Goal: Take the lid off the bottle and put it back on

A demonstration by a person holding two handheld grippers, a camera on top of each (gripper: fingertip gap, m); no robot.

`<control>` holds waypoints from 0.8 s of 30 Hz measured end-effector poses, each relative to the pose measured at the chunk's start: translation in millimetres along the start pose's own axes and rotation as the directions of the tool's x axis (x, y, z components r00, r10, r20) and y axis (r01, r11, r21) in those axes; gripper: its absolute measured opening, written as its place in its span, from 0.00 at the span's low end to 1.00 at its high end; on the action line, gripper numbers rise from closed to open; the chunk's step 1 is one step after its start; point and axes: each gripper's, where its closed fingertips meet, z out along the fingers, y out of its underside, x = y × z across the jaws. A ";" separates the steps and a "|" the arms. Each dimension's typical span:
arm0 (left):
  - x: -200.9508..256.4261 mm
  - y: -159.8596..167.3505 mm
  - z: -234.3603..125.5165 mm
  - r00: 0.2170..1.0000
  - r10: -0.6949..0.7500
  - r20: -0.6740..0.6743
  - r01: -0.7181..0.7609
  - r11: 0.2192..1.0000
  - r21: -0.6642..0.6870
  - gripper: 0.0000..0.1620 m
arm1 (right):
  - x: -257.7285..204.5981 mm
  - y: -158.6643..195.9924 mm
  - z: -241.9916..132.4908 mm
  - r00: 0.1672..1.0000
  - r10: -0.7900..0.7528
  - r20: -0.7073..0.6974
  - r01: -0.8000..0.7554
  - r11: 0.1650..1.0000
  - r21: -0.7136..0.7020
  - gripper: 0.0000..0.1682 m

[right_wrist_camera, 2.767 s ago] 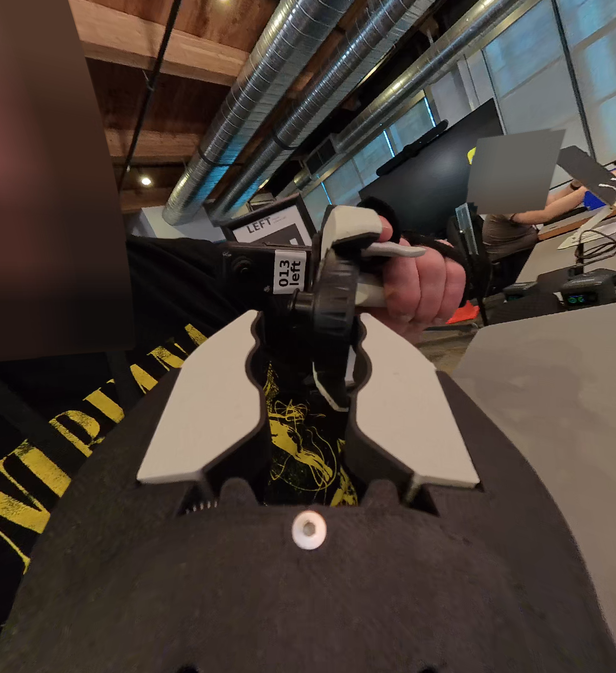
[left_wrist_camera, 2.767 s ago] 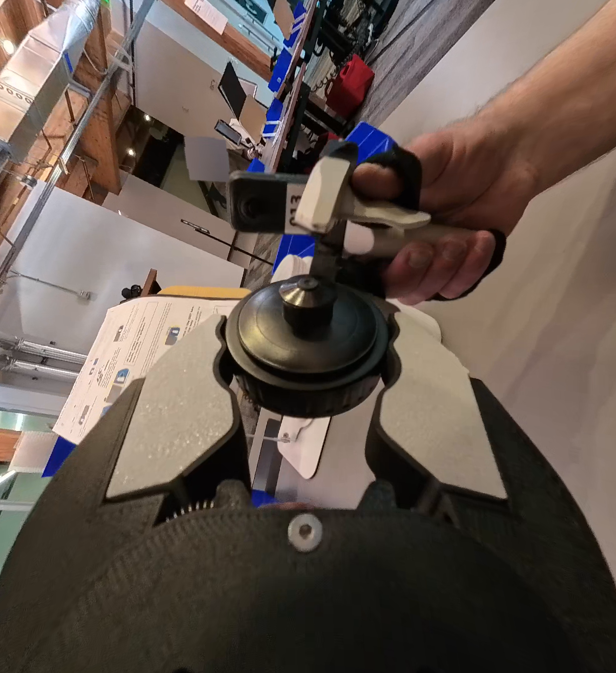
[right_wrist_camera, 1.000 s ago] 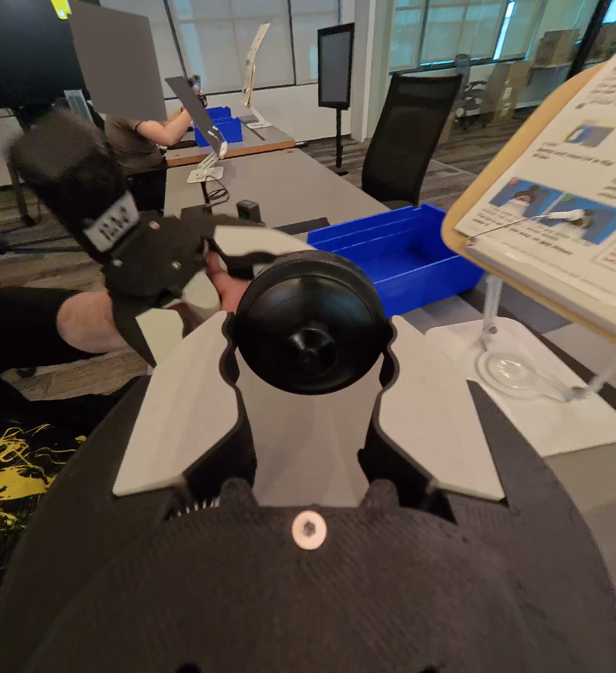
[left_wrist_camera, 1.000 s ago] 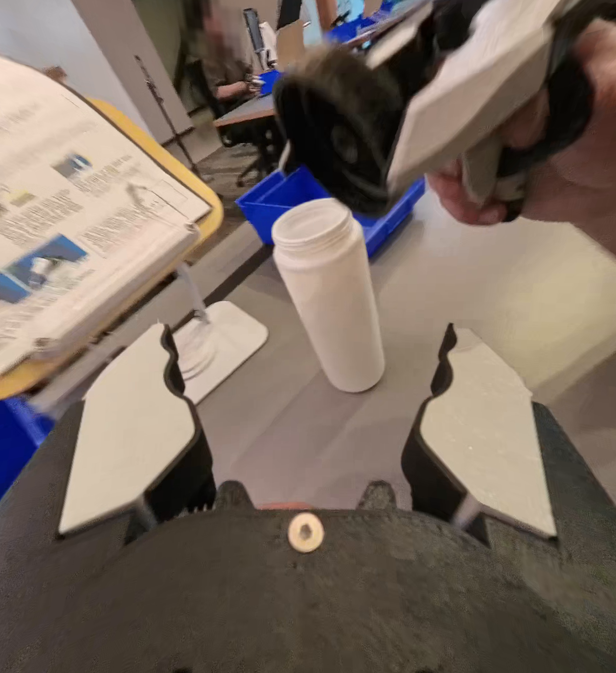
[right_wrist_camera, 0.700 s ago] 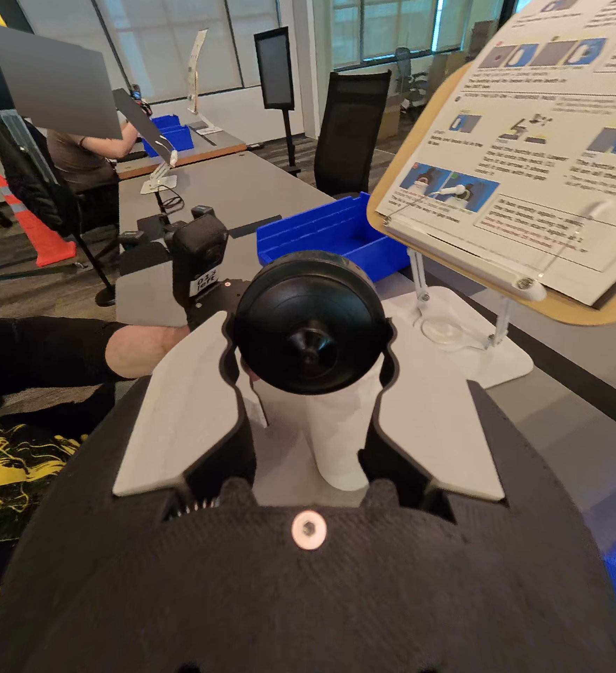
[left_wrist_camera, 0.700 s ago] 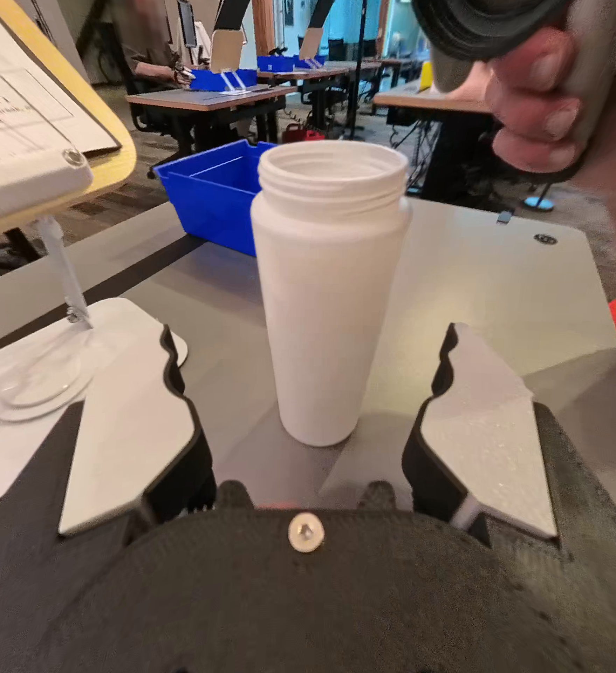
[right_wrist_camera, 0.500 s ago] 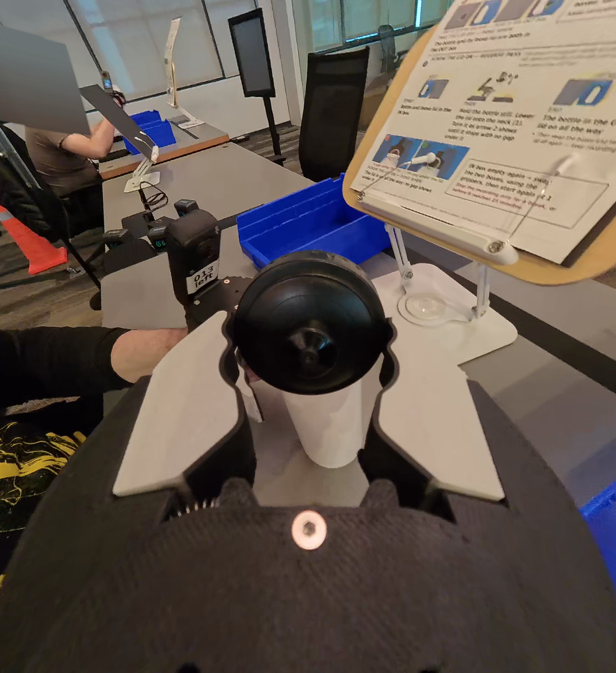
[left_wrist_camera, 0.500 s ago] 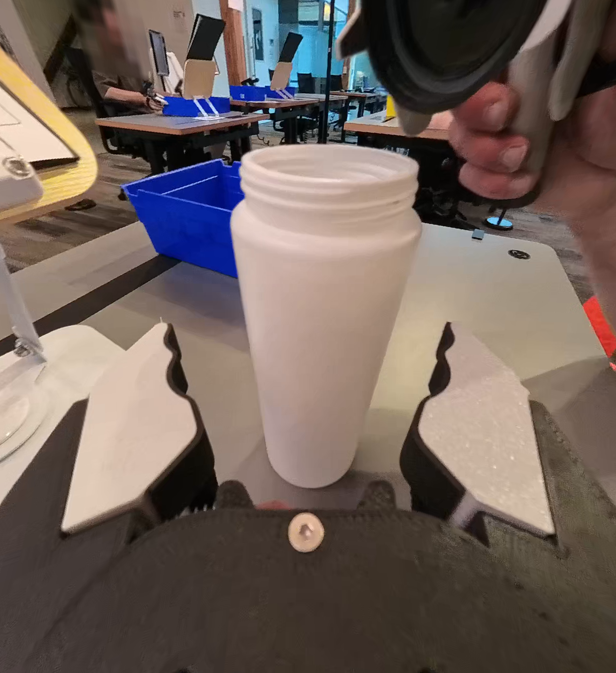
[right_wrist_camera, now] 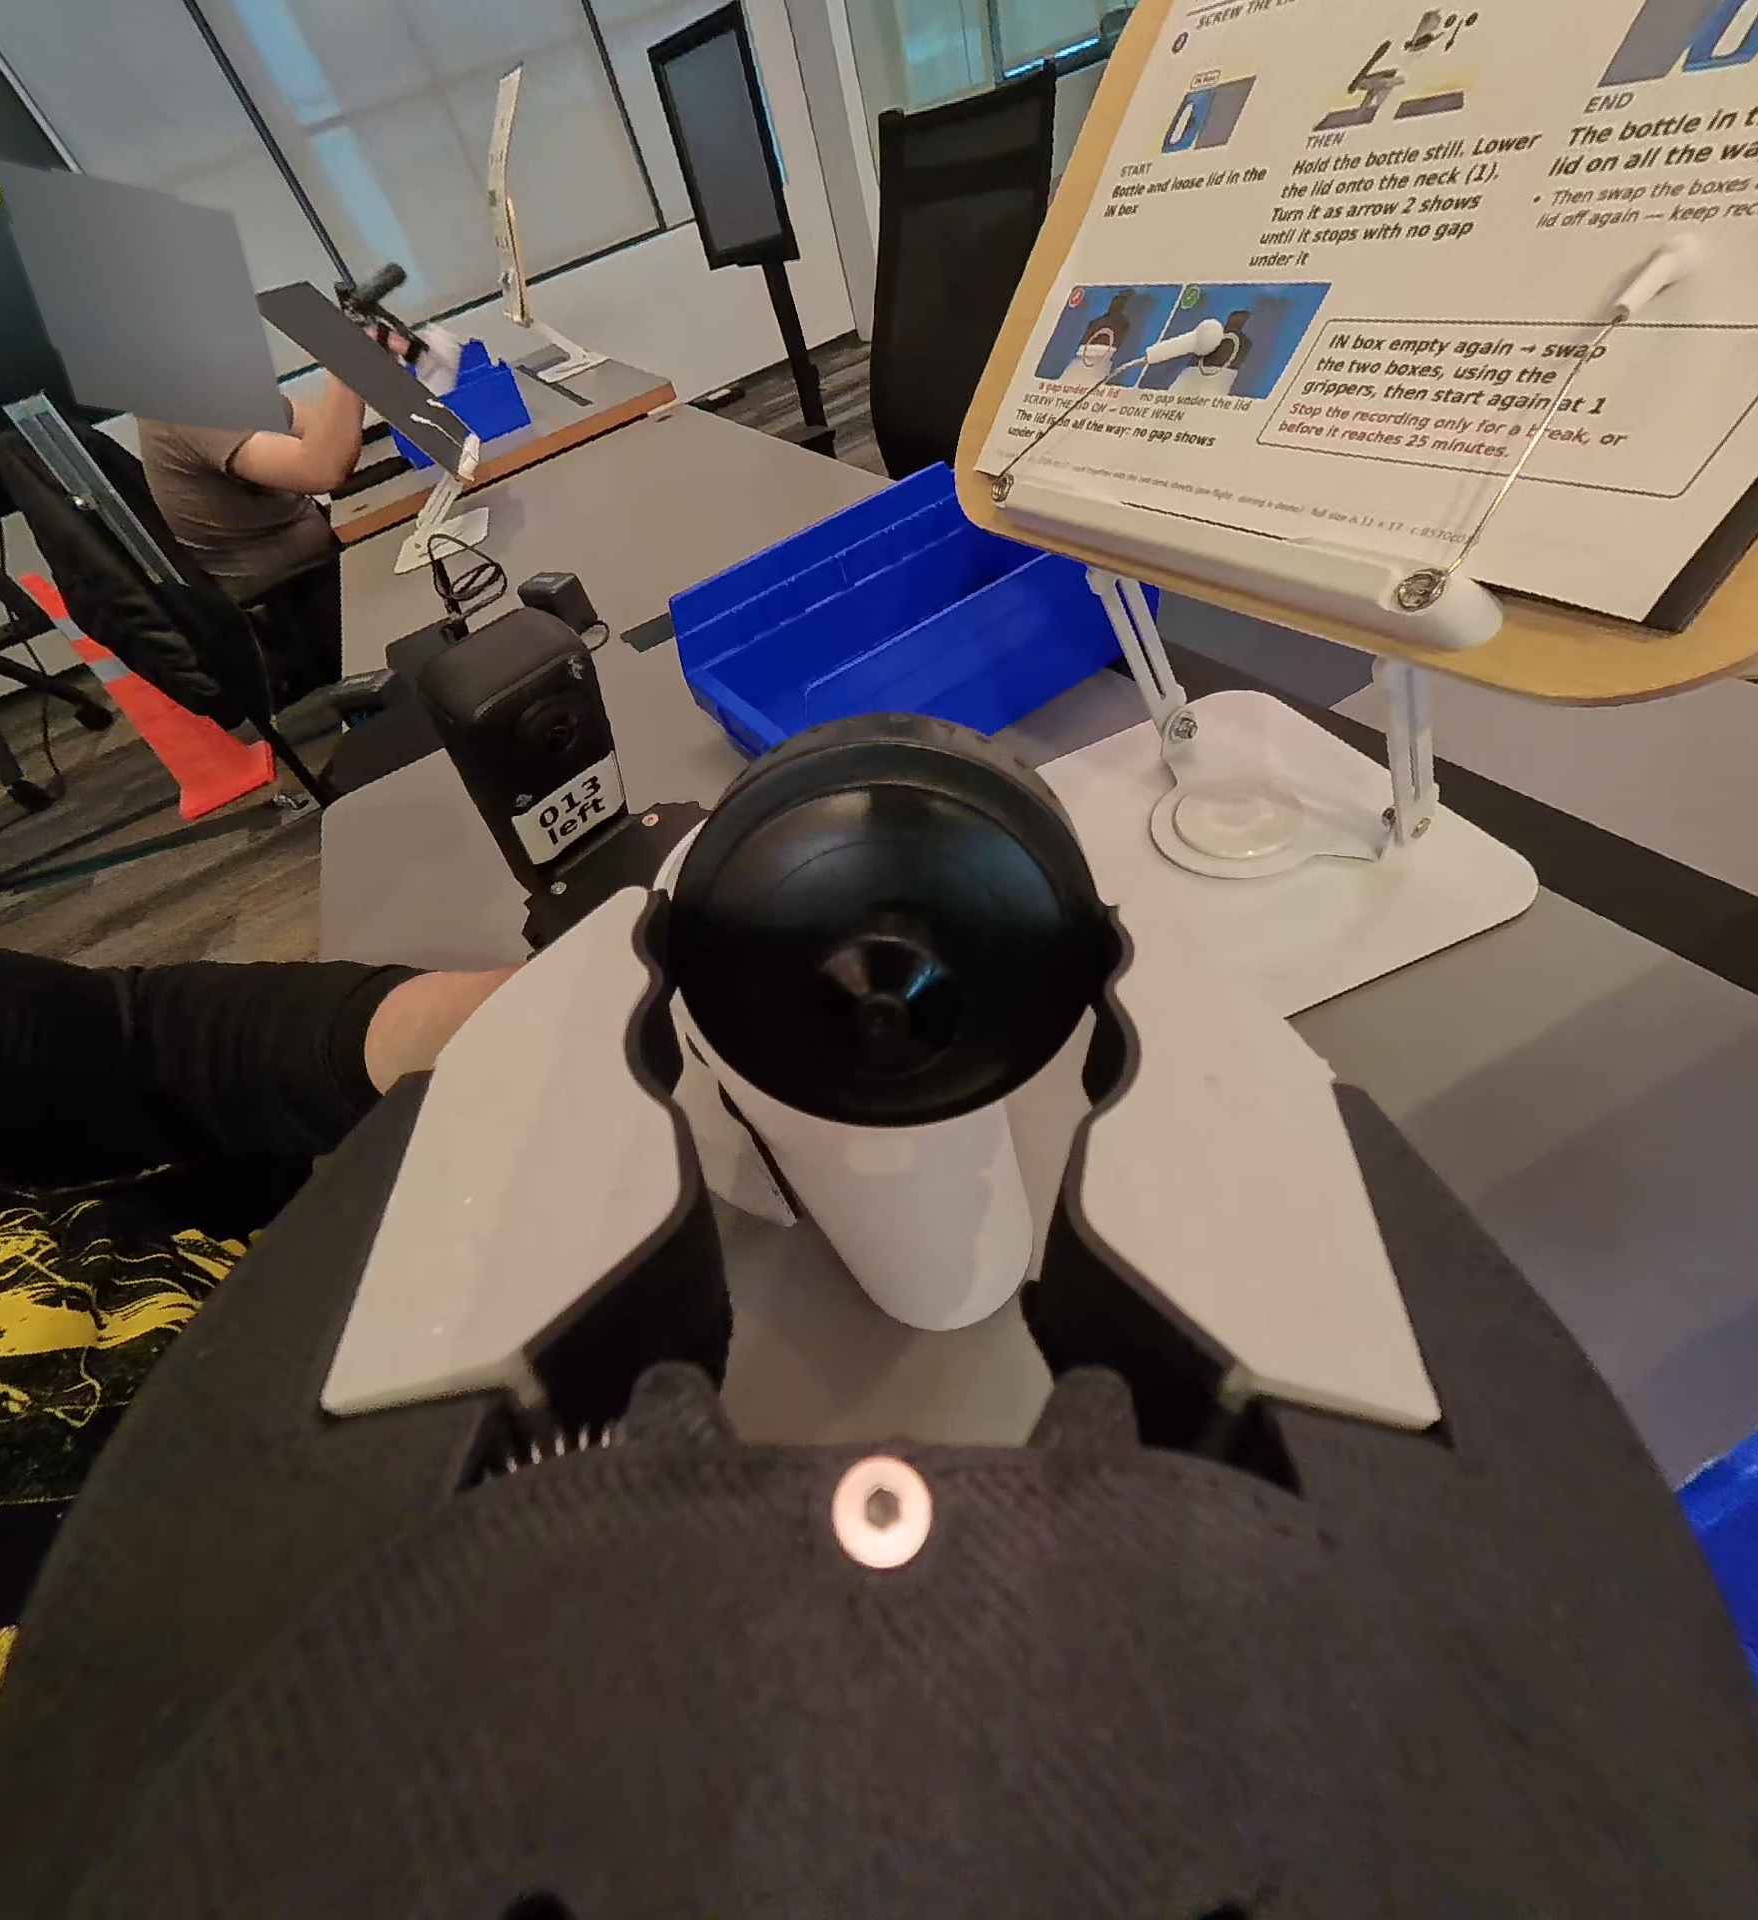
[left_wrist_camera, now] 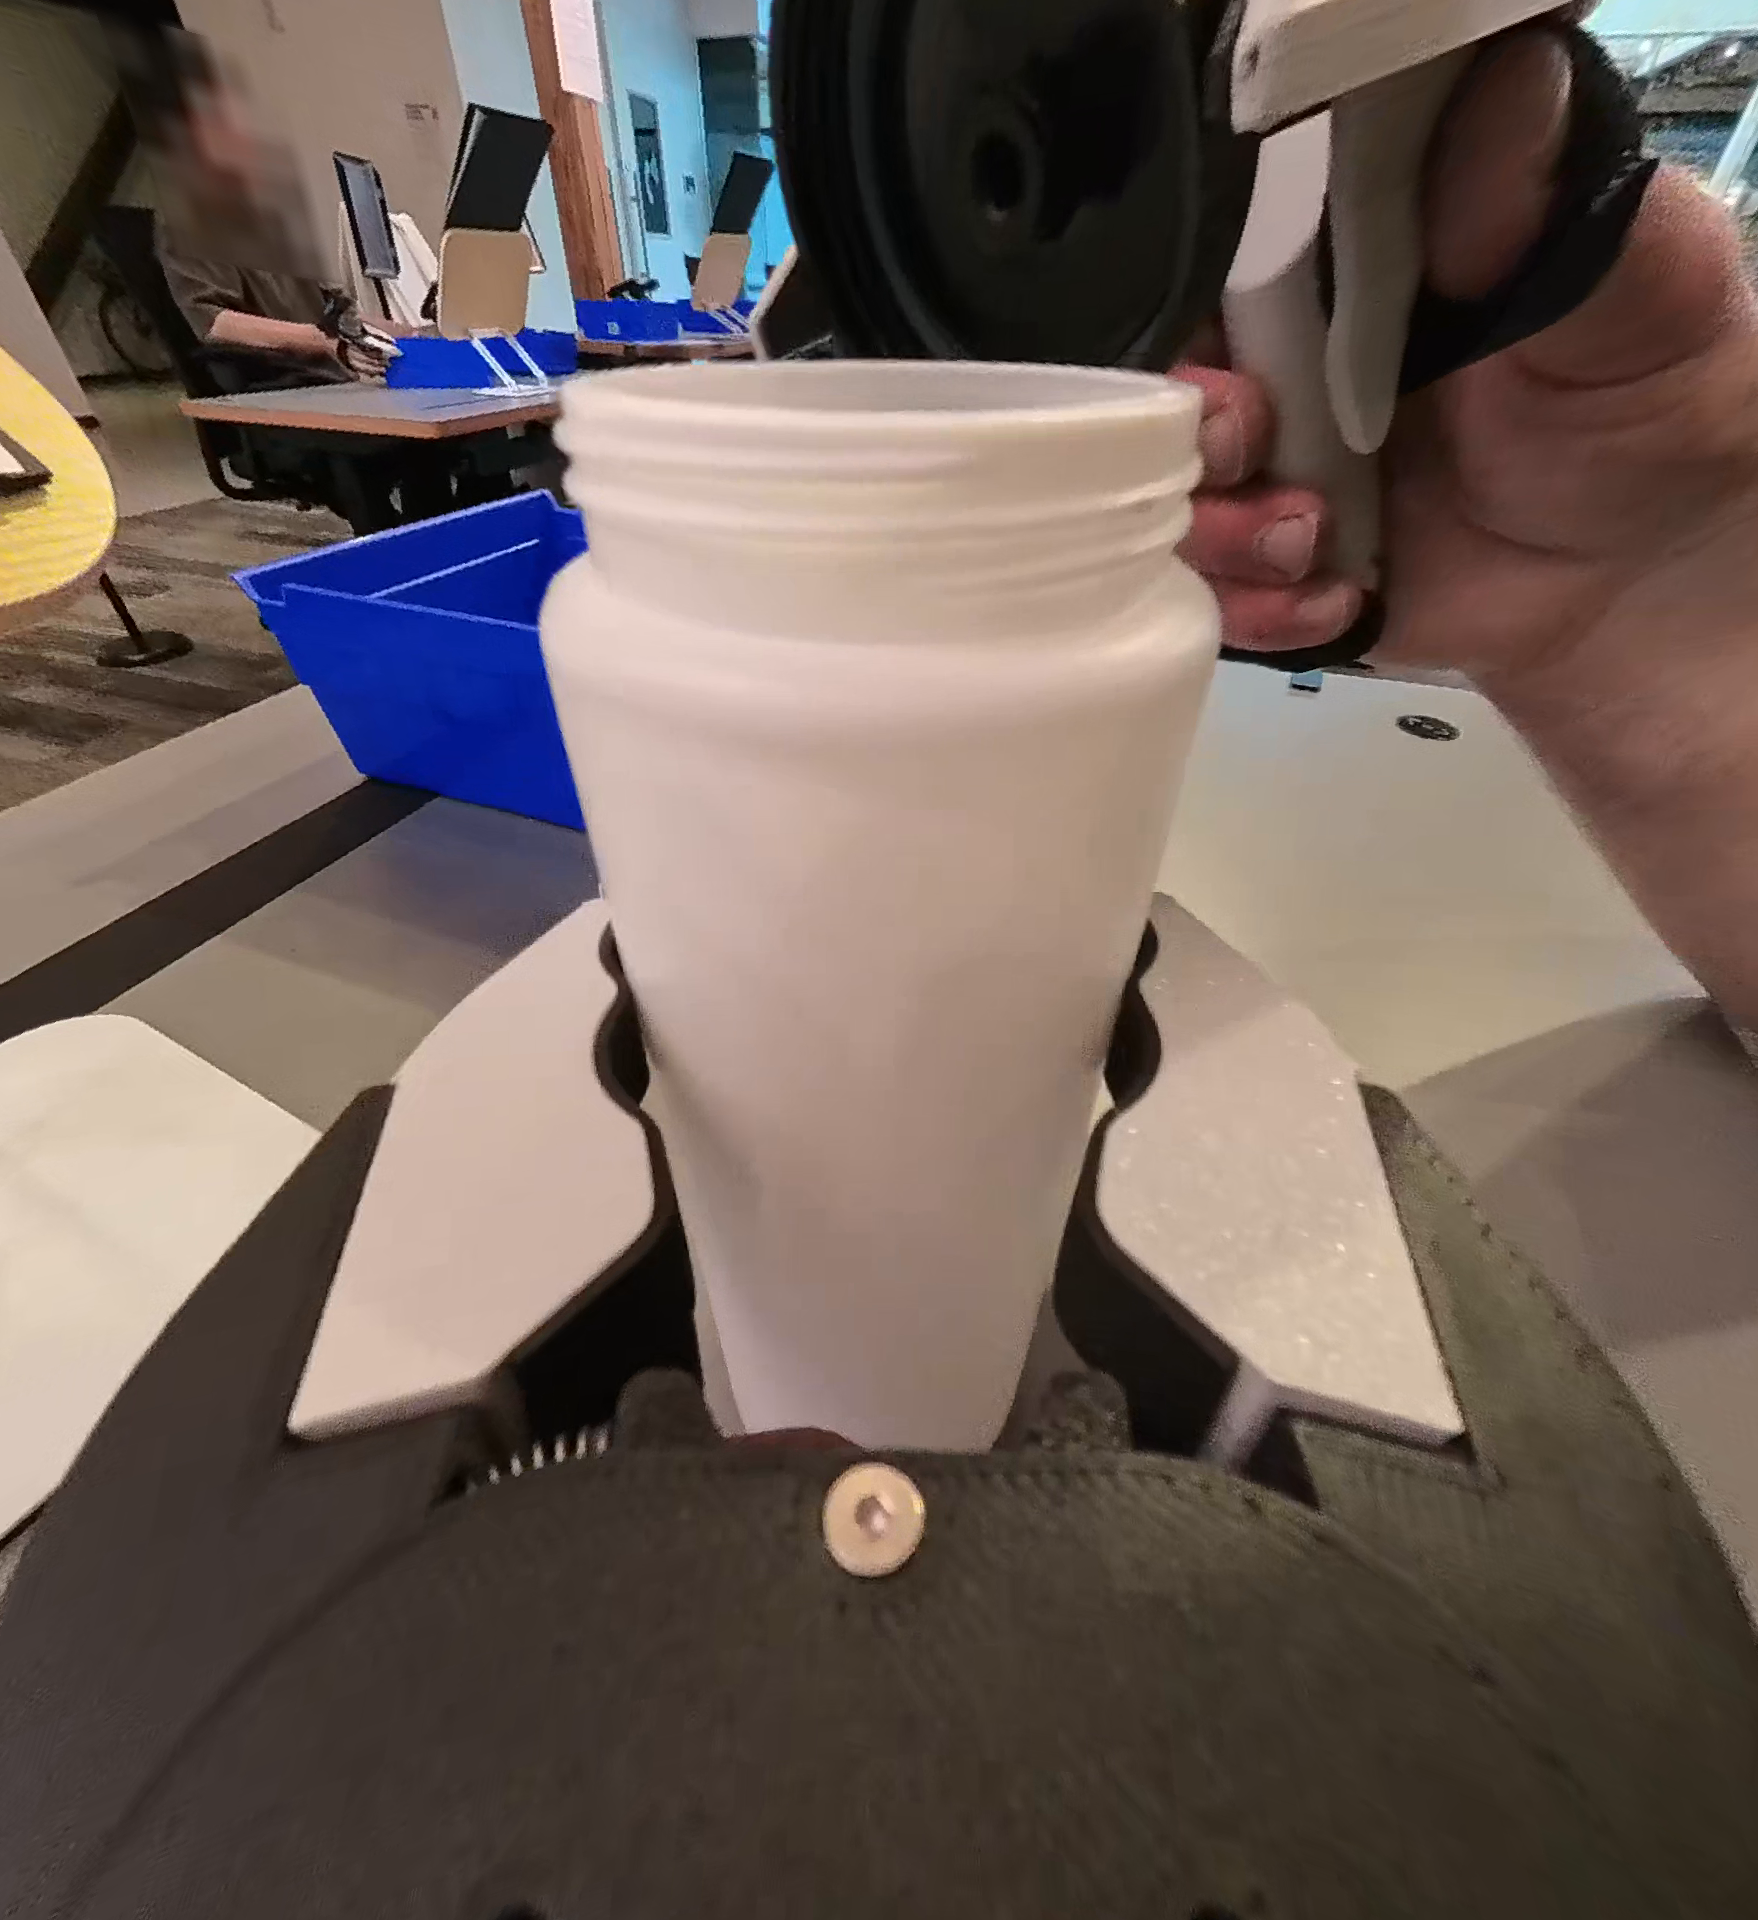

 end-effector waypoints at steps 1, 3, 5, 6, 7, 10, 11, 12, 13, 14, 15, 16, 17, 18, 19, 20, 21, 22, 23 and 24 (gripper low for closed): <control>-0.3 -0.1 0.3 1.000 0.000 0.001 0.000 1.000 0.002 0.54 | 0.3 -0.5 -0.3 1.000 0.000 0.004 0.000 1.000 0.001 0.46; -1.2 -0.1 0.2 1.000 0.005 0.006 -0.005 1.000 0.005 0.54 | 0.3 -2.7 -1.7 1.000 -0.005 0.012 0.005 1.000 0.000 0.46; -3.1 -0.1 -0.7 1.000 0.003 0.017 -0.004 1.000 0.005 0.54 | -2.5 -5.7 -3.5 0.999 -0.032 0.033 0.032 0.999 -0.018 0.46; -3.6 0.0 -1.4 1.000 0.006 0.019 -0.007 1.000 0.006 0.54 | -5.5 -7.3 -3.9 0.997 -0.051 0.051 0.053 0.998 -0.037 0.46; -3.4 -0.1 -1.9 1.000 0.010 0.015 -0.010 1.000 0.005 0.54 | -8.8 -9.4 -4.0 0.995 -0.073 0.070 0.077 0.995 -0.060 0.46; -3.5 0.2 -3.3 1.000 0.016 0.001 -0.016 1.000 -0.001 0.54 | -19.7 -10.3 -1.0 0.978 -0.150 0.143 0.177 0.964 -0.198 0.46; -4.0 0.2 -3.9 1.000 0.020 -0.002 -0.020 1.000 -0.002 0.54 | -22.9 -10.1 0.9 0.968 -0.177 0.177 0.217 0.944 -0.247 0.46; -4.3 0.3 -4.5 1.000 0.020 -0.007 -0.020 1.000 -0.004 0.53 | -26.2 -10.0 3.1 0.956 -0.196 0.218 0.256 0.920 -0.296 0.46; -4.1 0.5 -5.2 1.000 0.019 -0.014 -0.019 1.000 -0.002 0.54 | -27.7 -10.4 5.8 0.945 -0.210 0.253 0.290 0.894 -0.342 0.46; -4.2 0.5 -6.0 1.000 0.018 -0.017 -0.018 1.000 0.002 0.54 | -28.9 -10.6 8.6 0.931 -0.223 0.288 0.326 0.862 -0.387 0.46; -4.6 0.6 -6.5 1.000 0.014 -0.018 -0.014 1.000 0.007 0.54 | -30.9 -10.3 11.3 0.913 -0.241 0.330 0.372 0.825 -0.426 0.46; -4.9 0.7 -7.1 1.000 0.009 -0.021 -0.009 1.000 0.011 0.54 | -32.8 -9.9 14.1 0.892 -0.258 0.370 0.417 0.785 -0.458 0.46; -4.9 0.6 -7.6 1.000 0.011 -0.024 -0.010 1.000 0.014 0.54 | -33.4 -8.4 16.9 0.874 -0.272 0.402 0.457 0.740 -0.494 0.46; -4.8 0.7 -7.8 1.000 0.010 -0.028 -0.010 1.000 0.016 0.54 | -32.3 -5.9 20.0 0.857 -0.292 0.424 0.497 0.686 -0.531 0.46; -4.8 0.6 -7.9 1.000 0.011 -0.029 -0.010 1.000 0.019 0.54 | -29.5 -3.1 23.4 0.842 -0.314 0.438 0.530 0.629 -0.568 0.46; -4.8 0.6 -7.8 0.999 0.010 -0.030 -0.009 1.000 0.021 0.54 | -27.1 -0.5 26.4 0.829 -0.328 0.452 0.555 0.574 -0.602 0.46; -4.5 0.5 -7.7 0.999 0.010 -0.032 -0.009 1.000 0.021 0.54 | -26.2 2.1 29.0 0.818 -0.331 0.472 0.574 0.527 -0.627 0.46; -4.3 0.5 -7.5 0.999 0.010 -0.035 -0.009 1.000 0.022 0.54 | -26.6 5.1 31.0 0.806 -0.325 0.494 0.591 0.485 -0.645 0.46; -4.2 0.5 -7.3 0.999 0.010 -0.036 -0.009 1.000 0.023 0.54 | -26.6 8.2 33.0 0.795 -0.321 0.515 0.607 0.445 -0.659 0.46; -4.3 0.4 -7.3 0.999 0.010 -0.037 -0.009 1.000 0.024 0.54 | -25.8 11.8 34.4 0.785 -0.318 0.531 0.619 0.404 -0.674 0.46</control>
